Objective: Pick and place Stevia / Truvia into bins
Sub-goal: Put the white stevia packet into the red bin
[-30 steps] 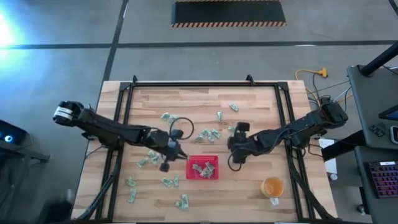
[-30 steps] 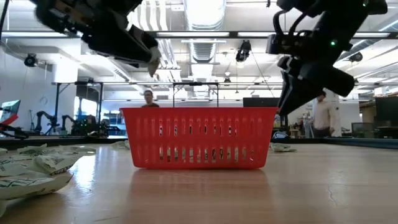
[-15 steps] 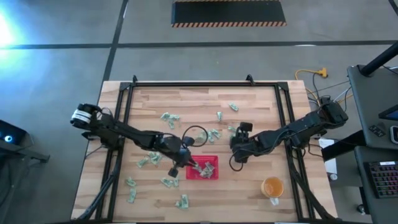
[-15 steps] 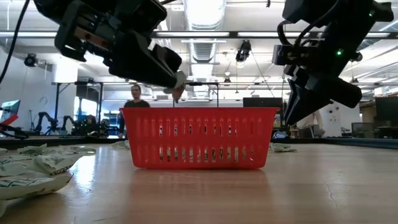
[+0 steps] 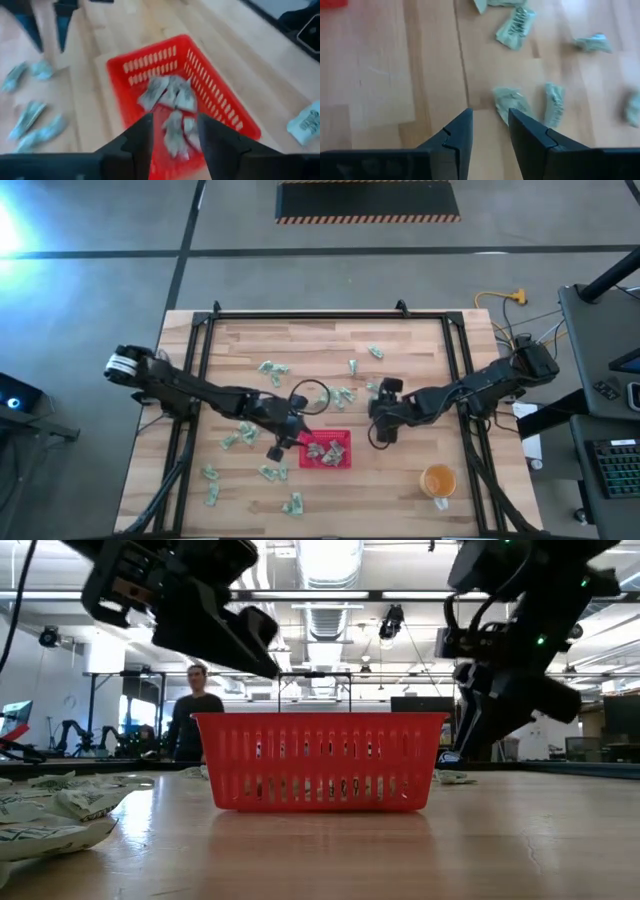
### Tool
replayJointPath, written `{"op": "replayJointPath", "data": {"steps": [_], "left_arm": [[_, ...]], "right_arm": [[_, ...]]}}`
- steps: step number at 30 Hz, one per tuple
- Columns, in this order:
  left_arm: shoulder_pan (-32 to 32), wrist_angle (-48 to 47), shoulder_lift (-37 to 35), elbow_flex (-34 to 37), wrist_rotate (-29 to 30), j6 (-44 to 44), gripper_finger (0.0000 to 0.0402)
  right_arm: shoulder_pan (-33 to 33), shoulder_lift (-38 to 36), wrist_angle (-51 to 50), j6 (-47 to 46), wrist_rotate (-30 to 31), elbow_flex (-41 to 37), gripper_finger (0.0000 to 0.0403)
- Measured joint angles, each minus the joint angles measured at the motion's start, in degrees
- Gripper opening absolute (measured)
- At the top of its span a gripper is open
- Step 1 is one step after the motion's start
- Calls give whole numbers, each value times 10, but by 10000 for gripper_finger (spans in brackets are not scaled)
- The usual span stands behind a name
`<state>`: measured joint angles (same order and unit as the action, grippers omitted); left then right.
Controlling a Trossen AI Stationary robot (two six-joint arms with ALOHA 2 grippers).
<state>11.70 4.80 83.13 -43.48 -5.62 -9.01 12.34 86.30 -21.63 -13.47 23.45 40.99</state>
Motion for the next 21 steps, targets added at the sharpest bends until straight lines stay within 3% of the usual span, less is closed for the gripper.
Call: {"op": "replayJointPath", "data": {"steps": [7,13,21], "left_arm": [[0,-131,-113,3,56,82,140],[1,-228,-185,27,149,158,140],[2,-247,-196,35,168,178,140]], "right_arm": [[-70,0,62,47,-23,-32,119],[-131,0,149,89,-143,-60,121],[-160,0,171,92,-156,-87,121]]}}
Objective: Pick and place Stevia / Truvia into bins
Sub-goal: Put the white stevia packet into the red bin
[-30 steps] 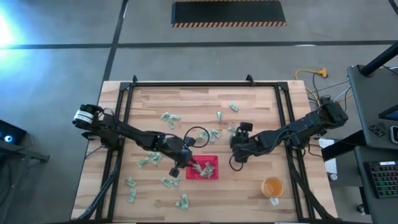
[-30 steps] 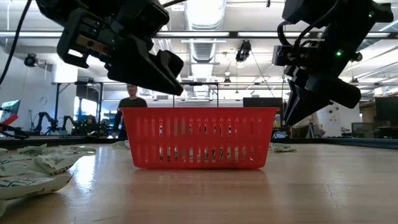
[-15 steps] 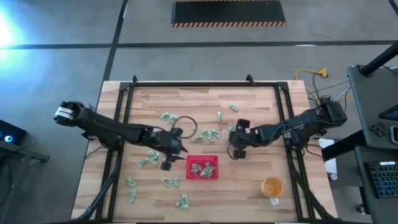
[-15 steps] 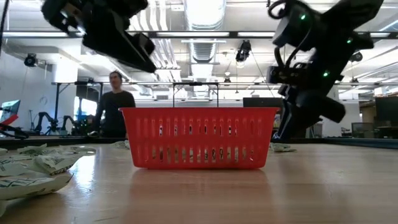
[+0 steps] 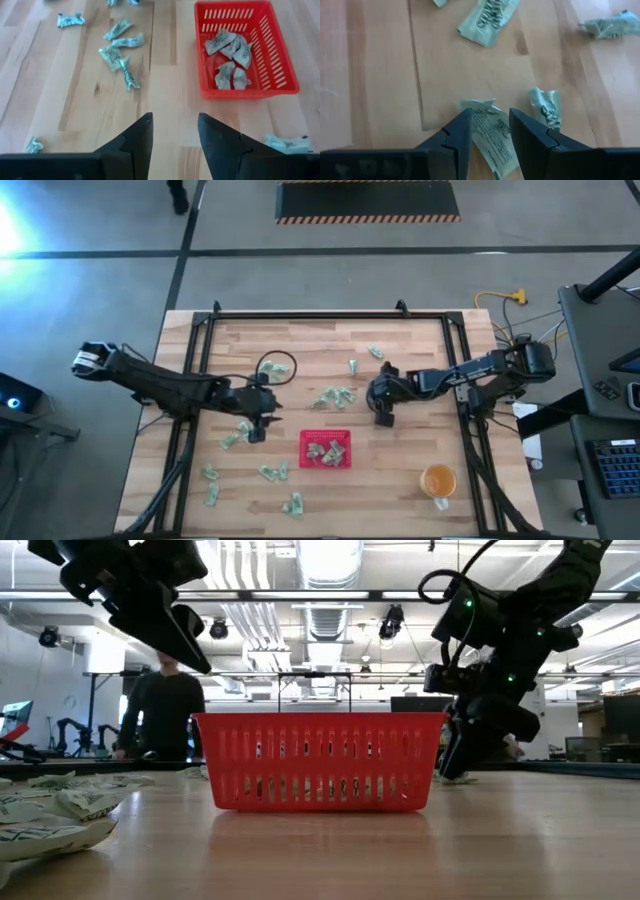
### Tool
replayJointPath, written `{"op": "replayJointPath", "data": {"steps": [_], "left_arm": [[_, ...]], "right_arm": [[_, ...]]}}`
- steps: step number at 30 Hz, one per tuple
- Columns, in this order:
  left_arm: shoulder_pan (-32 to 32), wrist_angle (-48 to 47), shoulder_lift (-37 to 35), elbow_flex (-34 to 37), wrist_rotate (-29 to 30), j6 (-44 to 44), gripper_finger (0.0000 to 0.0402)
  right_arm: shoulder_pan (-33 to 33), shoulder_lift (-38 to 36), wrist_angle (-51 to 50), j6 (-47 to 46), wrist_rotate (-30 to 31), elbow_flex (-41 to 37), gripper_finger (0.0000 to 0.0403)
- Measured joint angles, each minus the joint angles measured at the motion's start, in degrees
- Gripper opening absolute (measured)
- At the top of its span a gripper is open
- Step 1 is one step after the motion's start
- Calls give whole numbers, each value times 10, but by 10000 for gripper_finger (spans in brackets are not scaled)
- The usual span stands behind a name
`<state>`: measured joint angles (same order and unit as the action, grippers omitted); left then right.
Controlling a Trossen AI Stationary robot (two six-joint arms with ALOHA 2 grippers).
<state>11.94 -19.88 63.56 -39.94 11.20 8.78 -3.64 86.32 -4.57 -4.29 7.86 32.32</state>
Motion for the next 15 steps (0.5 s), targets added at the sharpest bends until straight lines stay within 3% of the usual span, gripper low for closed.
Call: {"op": "replayJointPath", "data": {"steps": [7,15], "left_arm": [[0,-2,23,1,0,0,140],[0,-2,28,1,0,-1,140]], "right_arm": [[-1,0,3,-2,-18,-7,110],[0,0,3,-5,-61,-7,35]]}}
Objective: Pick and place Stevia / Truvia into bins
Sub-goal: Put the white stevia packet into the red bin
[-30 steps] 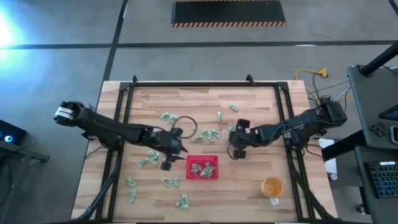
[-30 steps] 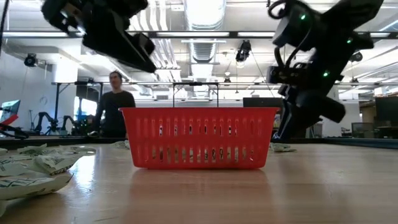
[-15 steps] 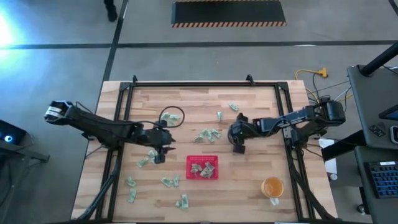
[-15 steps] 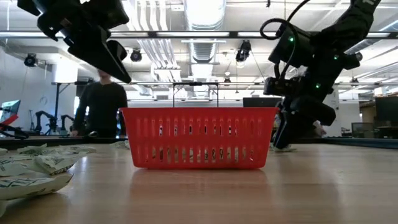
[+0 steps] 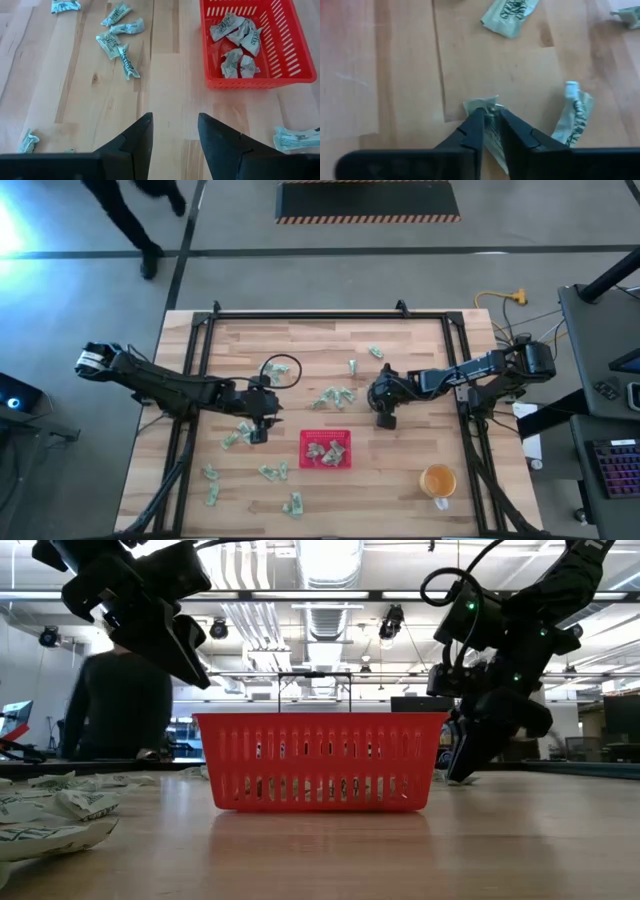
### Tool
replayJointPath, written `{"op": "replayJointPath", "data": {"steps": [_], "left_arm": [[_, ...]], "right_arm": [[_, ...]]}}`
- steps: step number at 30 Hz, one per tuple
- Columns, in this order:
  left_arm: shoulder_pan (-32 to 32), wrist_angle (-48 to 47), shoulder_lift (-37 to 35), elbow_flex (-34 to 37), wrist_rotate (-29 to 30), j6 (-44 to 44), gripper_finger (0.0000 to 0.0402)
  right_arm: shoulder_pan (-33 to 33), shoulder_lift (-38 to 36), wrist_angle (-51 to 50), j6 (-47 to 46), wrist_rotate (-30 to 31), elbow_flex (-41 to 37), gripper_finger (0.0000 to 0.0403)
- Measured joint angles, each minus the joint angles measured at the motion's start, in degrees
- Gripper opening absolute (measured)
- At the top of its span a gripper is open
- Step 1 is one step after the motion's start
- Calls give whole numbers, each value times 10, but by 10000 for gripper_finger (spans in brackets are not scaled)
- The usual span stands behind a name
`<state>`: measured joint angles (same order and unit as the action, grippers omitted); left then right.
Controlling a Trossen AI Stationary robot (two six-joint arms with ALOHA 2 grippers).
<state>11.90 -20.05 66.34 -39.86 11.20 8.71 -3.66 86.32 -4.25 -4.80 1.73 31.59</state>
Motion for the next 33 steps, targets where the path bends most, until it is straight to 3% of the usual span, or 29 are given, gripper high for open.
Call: {"op": "replayJointPath", "data": {"steps": [4,13,23,33], "left_arm": [[0,-1,-1,0,0,0,140],[0,-13,-1,0,0,0,140],[0,-15,0,4,2,-1,140],[0,-21,0,26,2,20,140]], "right_arm": [[1,0,0,8,-5,0,11],[32,-10,-3,52,-9,36,9],[96,-78,10,83,-3,76,9],[174,-54,221,165,-36,76,9]]}}
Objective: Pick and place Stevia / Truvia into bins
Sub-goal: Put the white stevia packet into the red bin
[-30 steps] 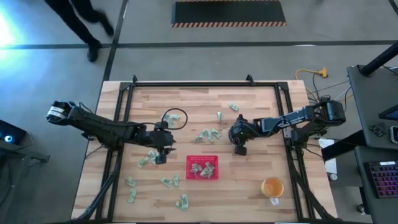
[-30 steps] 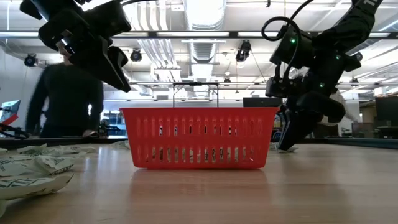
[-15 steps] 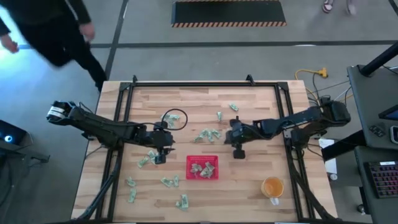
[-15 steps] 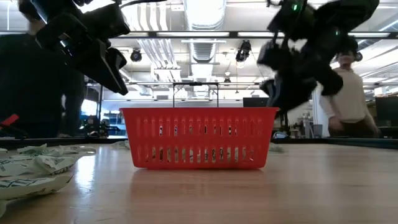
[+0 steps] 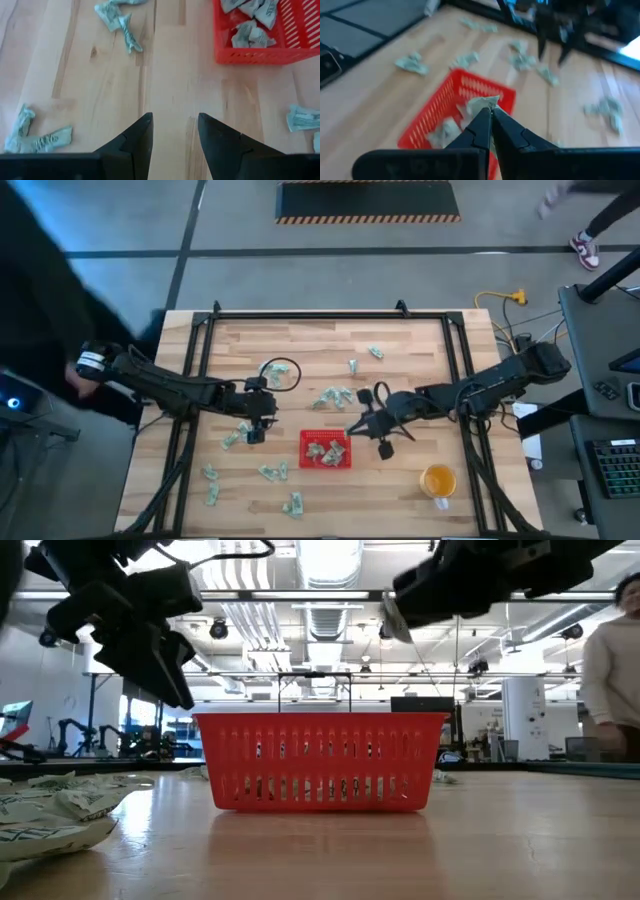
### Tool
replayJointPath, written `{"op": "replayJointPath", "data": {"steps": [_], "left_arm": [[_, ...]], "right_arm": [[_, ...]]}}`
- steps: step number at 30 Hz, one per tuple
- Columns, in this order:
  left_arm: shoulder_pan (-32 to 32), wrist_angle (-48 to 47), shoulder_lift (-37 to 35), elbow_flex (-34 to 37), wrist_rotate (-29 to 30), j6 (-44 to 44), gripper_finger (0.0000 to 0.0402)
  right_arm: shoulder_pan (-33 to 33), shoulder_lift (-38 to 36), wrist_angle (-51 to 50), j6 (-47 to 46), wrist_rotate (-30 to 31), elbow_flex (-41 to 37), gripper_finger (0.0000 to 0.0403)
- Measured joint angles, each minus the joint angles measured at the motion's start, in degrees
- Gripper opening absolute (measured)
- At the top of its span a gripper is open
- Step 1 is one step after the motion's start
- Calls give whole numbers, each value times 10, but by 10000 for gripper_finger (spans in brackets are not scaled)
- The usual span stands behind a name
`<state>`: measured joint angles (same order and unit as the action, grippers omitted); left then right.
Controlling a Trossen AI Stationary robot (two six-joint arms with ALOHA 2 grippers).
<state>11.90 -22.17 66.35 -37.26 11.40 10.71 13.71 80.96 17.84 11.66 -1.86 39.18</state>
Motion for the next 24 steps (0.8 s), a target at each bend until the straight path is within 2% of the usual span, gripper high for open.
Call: {"op": "replayJointPath", "data": {"steps": [5,14,20,24], "left_arm": [[0,-48,0,-4,0,50,140],[0,-58,0,8,0,68,140],[0,-94,0,11,0,104,140],[0,-115,0,11,0,132,140]], "right_arm": [[13,44,66,14,-8,0,9],[13,126,50,-25,-67,44,14],[9,173,-11,-40,-77,90,60],[9,177,-72,-33,-76,120,97]]}}
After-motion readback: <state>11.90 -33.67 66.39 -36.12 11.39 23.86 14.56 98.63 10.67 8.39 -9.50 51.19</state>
